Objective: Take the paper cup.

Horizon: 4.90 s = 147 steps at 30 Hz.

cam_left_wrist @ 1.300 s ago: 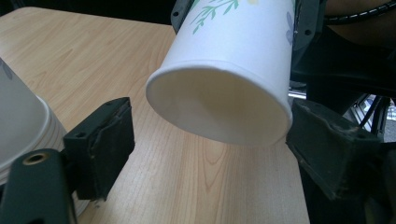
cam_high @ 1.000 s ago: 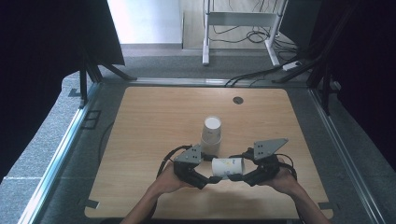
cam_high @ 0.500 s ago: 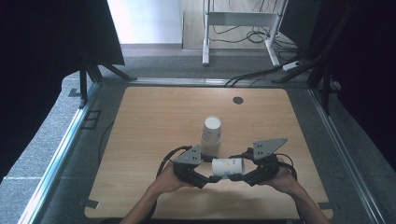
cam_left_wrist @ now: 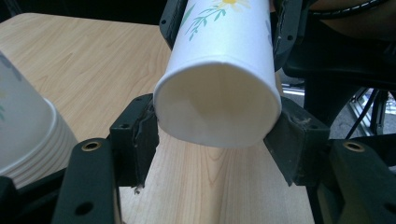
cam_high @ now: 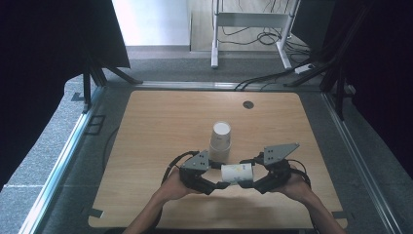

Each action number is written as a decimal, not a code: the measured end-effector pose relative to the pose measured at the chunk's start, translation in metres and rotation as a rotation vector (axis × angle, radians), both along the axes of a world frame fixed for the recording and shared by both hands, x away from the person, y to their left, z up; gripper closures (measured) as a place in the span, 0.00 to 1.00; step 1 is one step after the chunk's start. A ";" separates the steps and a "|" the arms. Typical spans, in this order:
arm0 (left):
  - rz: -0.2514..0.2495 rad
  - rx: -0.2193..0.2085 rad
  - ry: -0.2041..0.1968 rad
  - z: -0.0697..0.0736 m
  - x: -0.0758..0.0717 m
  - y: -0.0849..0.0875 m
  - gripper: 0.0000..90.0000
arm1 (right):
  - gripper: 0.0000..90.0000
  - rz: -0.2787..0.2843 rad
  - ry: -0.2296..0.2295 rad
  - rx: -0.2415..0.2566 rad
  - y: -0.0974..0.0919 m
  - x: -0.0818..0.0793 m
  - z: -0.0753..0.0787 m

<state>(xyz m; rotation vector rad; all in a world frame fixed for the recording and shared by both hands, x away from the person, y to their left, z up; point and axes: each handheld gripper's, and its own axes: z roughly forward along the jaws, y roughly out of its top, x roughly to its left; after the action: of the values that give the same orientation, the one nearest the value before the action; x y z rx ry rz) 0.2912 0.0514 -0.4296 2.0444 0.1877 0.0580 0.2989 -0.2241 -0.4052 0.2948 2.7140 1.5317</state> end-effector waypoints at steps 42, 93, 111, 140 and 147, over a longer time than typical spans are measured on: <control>-0.055 0.588 -0.085 0.048 0.008 -0.030 0.41 | 0.21 0.065 -0.138 -0.471 0.049 0.001 0.000; 0.056 0.232 0.109 0.054 0.018 -0.008 0.07 | 0.41 0.004 -0.093 -0.271 0.034 0.000 0.005; 0.056 -0.008 0.134 0.041 0.018 0.001 0.09 | 0.41 -0.049 -0.079 -0.015 0.016 -0.003 -0.014; -0.023 0.027 0.063 0.039 0.015 -0.015 0.34 | 0.36 -0.001 -0.046 0.013 0.021 -0.002 -0.025; -0.012 0.076 0.032 0.046 0.016 -0.017 0.34 | 0.19 -0.029 -0.035 -0.037 0.023 0.001 -0.029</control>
<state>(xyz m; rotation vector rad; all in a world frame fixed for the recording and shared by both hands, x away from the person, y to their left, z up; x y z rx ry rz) 0.3073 0.0346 -0.3833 2.1229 0.1953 0.0254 0.2994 -0.2009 -0.4345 0.3023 2.6954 1.4629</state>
